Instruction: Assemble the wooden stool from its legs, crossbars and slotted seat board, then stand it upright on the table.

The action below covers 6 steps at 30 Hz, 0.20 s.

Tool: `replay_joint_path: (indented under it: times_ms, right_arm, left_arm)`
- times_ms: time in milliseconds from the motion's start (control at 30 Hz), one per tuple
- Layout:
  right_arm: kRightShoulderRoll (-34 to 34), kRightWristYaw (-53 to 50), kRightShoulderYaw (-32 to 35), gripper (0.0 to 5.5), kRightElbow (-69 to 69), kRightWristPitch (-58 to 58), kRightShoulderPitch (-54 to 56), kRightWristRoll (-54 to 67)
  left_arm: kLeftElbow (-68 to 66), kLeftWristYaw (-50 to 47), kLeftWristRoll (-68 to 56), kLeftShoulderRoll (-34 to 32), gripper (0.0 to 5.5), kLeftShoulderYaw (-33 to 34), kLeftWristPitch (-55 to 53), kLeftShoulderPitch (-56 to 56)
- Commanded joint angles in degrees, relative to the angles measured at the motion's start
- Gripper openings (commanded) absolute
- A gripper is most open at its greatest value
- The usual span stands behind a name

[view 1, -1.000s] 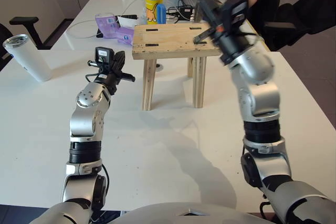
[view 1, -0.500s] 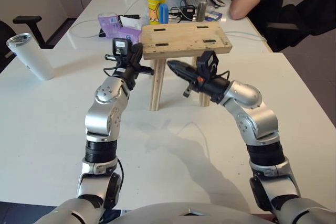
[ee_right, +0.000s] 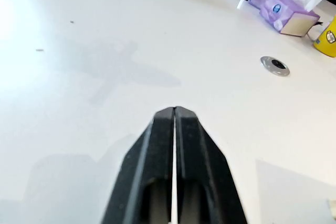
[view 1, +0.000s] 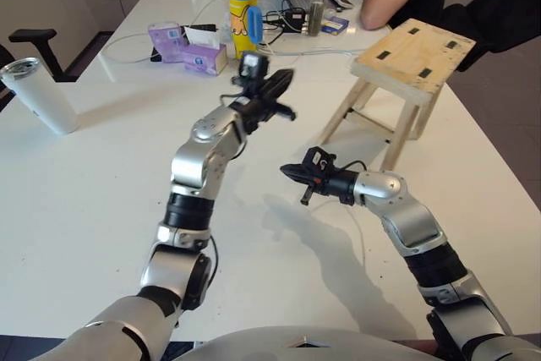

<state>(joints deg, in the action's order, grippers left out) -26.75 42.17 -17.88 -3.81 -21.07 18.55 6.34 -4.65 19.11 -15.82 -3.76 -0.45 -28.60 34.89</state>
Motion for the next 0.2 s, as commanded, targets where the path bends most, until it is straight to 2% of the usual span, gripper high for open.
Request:
replay_joint_path:
  times_ms: [33,133,200]
  right_arm:
    - [0.56,-6.75,1.69,0.0,8.62,3.65,2.72,-5.85]
    - [4.61,-15.64,5.7,0.0,14.51,8.42,6.44,-7.69]
    - [9.3,-22.33,10.6,0.0,17.05,11.05,7.55,-5.49]
  left_arm:
    - [3.38,-1.88,0.34,-2.15,0.05,2.46,-0.55,-5.77]
    - [4.36,-2.71,0.59,-2.88,0.05,3.89,2.1,-7.98]
    - [3.93,-3.48,0.83,-3.07,0.05,5.46,5.61,-9.3]
